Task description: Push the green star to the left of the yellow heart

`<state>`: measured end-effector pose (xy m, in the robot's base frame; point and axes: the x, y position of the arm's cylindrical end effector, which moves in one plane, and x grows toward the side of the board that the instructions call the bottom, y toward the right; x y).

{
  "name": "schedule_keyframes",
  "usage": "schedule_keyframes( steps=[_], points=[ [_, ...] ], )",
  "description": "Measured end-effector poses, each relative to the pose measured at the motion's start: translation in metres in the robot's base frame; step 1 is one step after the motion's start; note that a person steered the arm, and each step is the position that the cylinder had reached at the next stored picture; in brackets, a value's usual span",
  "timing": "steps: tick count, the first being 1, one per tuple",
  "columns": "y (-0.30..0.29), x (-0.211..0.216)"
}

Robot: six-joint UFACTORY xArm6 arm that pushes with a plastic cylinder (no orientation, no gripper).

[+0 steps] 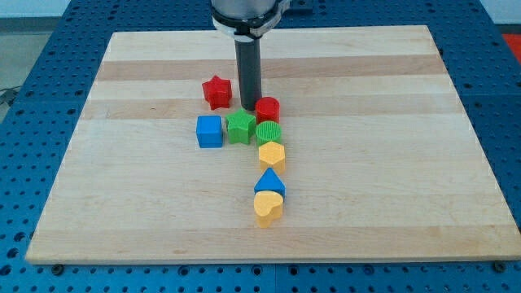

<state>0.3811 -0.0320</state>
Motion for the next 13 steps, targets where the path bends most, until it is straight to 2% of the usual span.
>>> schedule_keyframes(
  steps=[4,8,9,10,11,13],
  points=[
    [-0.018,0.003],
    [-0.019,0.095],
    [-0.019,0.099],
    [-0.026,0.089],
    [-0.010,0.076],
    [0.007,0.086]
  ],
)
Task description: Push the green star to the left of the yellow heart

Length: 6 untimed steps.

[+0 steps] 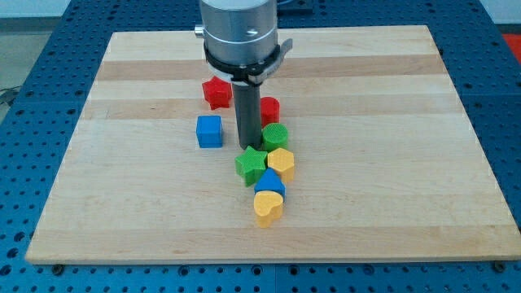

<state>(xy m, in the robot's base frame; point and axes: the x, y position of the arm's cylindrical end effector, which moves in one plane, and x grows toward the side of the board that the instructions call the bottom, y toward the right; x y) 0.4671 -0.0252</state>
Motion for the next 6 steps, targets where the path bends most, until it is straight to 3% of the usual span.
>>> schedule_keyframes(
  steps=[6],
  points=[
    [-0.035,0.068]
  ],
)
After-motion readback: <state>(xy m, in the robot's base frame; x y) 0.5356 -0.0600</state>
